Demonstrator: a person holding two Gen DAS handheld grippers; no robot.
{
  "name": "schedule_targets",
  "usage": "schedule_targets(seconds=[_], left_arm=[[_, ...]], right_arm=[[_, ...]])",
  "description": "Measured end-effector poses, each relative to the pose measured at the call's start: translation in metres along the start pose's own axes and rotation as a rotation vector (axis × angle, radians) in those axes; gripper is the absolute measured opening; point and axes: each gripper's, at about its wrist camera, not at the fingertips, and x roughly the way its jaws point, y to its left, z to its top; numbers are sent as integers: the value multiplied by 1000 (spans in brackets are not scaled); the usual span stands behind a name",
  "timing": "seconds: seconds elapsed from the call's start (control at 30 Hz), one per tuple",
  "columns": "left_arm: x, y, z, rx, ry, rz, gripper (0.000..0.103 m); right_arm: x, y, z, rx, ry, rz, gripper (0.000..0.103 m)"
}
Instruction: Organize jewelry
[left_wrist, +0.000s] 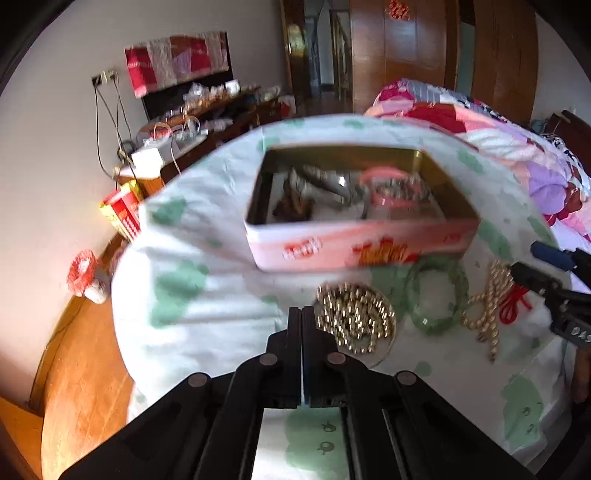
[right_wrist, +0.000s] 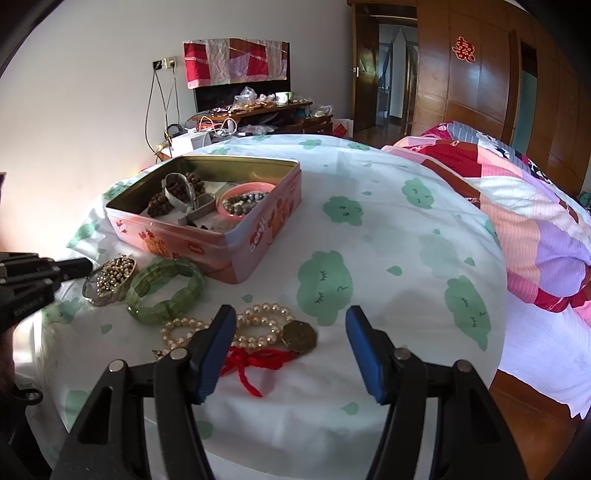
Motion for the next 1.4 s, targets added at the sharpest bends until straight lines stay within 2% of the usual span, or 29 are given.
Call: schedule_targets(seconds=[0.07, 0.13, 0.2, 0.3, 0.33, 0.4, 0.47, 0.53, 0.63, 0.87, 1.0, 1.23, 1.4], left_arm=[[-11, 0, 5, 8, -31, 8, 0], [-12, 1, 7, 16, -27, -2, 0], [-10, 7, 7, -24, -30, -17, 0], [1, 12, 7, -48, 18, -18, 2], [3, 13, 7, -58, 27, -18, 6], [4, 14, 6, -76, 33, -8, 24], [1, 13, 5, -88, 14, 3, 72], [-9, 10, 6, -81, -39, 22, 80], [-10, 2, 6, -65, -25, -7, 80], [5, -17, -2, -23, 29, -24, 81], [11, -23, -4, -8, 44, -19, 81], [29, -27, -9, -6, 100, -10, 81], [32, -27, -10, 3, 82, 1, 81]], right_arm=[[0, -1, 1, 5, -4, 0, 64], [0, -2, 1, 9, -1, -1, 64], [1, -2, 1, 11, 2, -1, 64], [1, -1, 1, 6, -1, -2, 64], [1, -1, 2, 3, -3, -2, 64], [1, -2, 2, 5, -6, -2, 64], [2, -3, 1, 11, -3, 0, 65], [3, -5, 1, 16, 0, 0, 65], [3, -5, 0, 19, 2, 0, 65], [4, -4, -1, 7, 5, 3, 65], [7, -4, -3, 13, 16, 1, 68], [13, 2, -7, -4, 40, -3, 68], [15, 2, -8, -4, 45, -5, 68]])
